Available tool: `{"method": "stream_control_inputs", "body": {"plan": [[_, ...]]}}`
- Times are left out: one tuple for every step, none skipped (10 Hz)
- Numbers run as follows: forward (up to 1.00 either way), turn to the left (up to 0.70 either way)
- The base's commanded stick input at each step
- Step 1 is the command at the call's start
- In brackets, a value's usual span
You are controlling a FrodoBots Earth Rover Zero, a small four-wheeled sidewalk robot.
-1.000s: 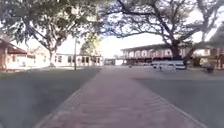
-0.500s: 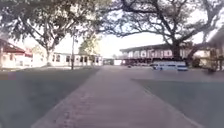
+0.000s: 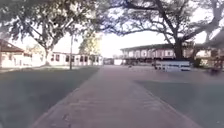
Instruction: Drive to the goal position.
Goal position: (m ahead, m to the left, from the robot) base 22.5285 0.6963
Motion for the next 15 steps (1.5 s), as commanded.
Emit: {"method": "stream_control_inputs", "body": {"plan": [[0.70,0.00],[0.70,0.00],[0.70,0.00],[0.70,0.00],[0.70,0.00],[0.70,0.00],[0.70,0.00],[0.70,0.00],[0.70,0.00],[0.70,0.00],[0.70,0.00],[0.70,0.00],[0.70,0.00],[0.70,0.00],[0.70,0.00]]}}
